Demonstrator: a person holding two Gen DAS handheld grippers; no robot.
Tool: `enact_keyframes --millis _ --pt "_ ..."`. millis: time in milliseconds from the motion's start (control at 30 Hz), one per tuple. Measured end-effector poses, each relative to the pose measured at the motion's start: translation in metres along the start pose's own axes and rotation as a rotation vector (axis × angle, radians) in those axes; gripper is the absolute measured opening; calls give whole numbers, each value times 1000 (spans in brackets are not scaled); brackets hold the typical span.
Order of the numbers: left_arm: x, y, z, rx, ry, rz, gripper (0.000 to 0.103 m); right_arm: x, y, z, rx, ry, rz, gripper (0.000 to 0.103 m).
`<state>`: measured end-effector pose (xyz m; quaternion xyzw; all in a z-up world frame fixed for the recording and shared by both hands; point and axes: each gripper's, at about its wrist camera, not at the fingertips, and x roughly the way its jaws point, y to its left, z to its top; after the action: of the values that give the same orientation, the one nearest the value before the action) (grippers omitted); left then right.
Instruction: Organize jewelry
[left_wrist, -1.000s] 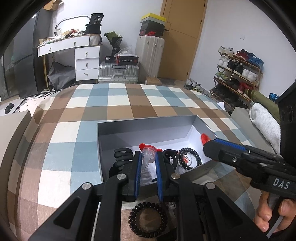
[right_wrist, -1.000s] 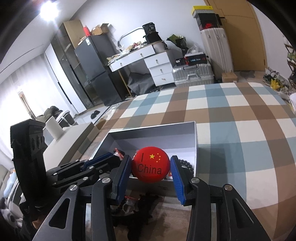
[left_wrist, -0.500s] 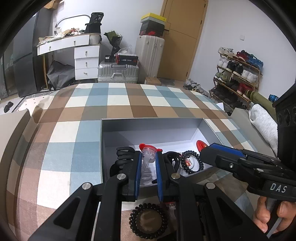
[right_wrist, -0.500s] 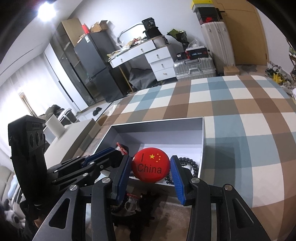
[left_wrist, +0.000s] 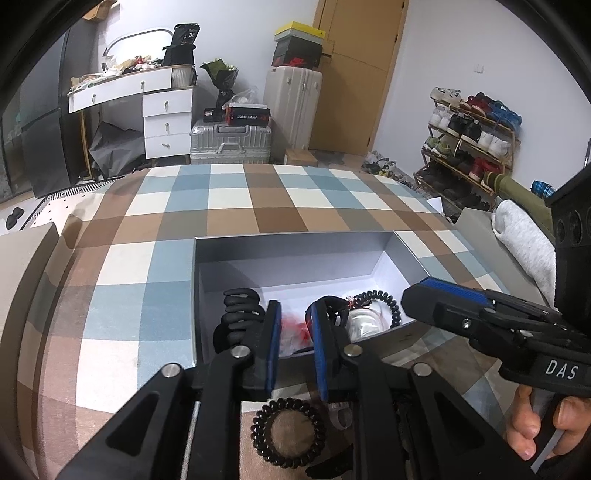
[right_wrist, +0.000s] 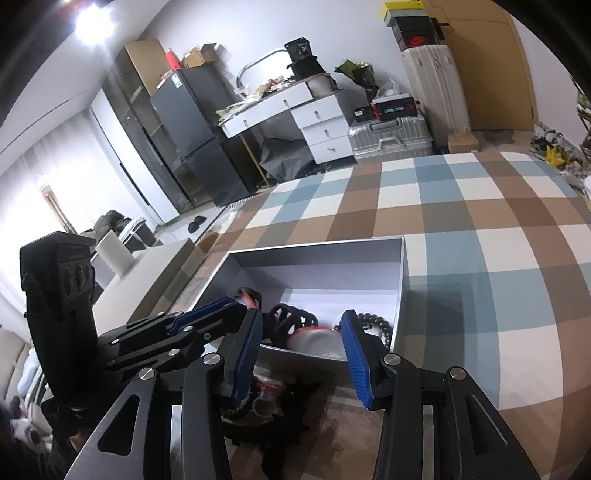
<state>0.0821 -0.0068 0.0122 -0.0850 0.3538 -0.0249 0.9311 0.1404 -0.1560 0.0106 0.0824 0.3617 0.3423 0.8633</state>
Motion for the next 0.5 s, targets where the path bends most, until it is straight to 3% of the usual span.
enact_keyframes --millis 33,67,133,233,333,400,500 --pt "-2 2 0 -9 -2 -4 28 -2 1 0 -4 -6 -12 48" --pt "-6 3 0 -20 -4 -8 47 -3 1 0 -7 -9 -20 51" --pt "-12 5 0 -41 -7 -8 68 -7 2 0 -15 -19 -38 60" --pt "-26 7 -2 -53 -31 -19 72 -18 3 -1 -35 -20 -40 80" --pt "-31 10 -4 -55 -34 32 84 -30 6 -5 -71 -28 -80 100" --pt "-33 13 -10 -64 -24 58 85 -36 6 -9 -91 -30 -131 103" --pt "-32 16 -18 -69 -1 49 101 -39 1 -15 -86 -4 -190 103"
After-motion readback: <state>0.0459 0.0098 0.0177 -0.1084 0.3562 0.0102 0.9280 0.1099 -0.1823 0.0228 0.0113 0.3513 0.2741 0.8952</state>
